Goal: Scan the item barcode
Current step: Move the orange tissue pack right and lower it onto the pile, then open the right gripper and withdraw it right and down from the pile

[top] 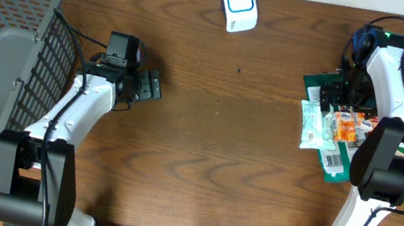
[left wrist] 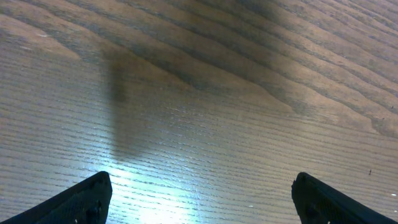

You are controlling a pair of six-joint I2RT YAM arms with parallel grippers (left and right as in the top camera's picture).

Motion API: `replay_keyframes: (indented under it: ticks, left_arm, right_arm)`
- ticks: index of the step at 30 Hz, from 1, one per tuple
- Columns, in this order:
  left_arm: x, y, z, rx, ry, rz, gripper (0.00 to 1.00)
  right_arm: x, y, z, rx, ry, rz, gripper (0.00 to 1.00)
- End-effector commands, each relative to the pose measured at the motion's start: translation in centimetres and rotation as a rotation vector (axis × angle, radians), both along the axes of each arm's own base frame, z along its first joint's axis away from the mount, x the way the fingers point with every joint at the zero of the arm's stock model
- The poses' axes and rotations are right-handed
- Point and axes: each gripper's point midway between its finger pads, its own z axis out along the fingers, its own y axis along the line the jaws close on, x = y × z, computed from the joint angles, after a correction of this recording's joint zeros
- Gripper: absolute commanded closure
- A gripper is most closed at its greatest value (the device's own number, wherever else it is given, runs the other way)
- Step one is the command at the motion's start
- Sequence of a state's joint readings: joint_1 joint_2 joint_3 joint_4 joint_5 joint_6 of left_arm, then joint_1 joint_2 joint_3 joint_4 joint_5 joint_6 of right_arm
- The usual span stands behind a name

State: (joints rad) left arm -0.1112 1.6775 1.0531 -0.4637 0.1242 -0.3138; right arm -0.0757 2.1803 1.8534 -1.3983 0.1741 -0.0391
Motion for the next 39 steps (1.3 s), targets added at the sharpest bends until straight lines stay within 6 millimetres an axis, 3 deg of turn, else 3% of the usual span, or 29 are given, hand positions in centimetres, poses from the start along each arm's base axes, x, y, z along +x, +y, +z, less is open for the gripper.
replay_keyframes:
  ticks: [1,31,34,39]
  left_arm:
    - [-0.2,0.3,-0.3,0.012,0.007,0.001,0.07]
    - [-0.2,0.3,-0.3,0.012,0.007,0.002,0.07]
    - [-0.2,0.3,-0.3,0.012,0.007,0.002,0.07]
    - [-0.2,0.3,-0.3,0.012,0.007,0.002,0.07]
  right_arm:
    - [0.5,0.1,0.1,0.008,-0.019,-0.011,0.01]
    - [1.3,0.6,0.4,0.024,-0.053,-0.007,0.01]
    - [1.4,0.6,1.6,0.022,-0.085,-0.007,0.01]
    - [1.5,0.6,6.4,0.014,-0.209,-0.004,0.01]
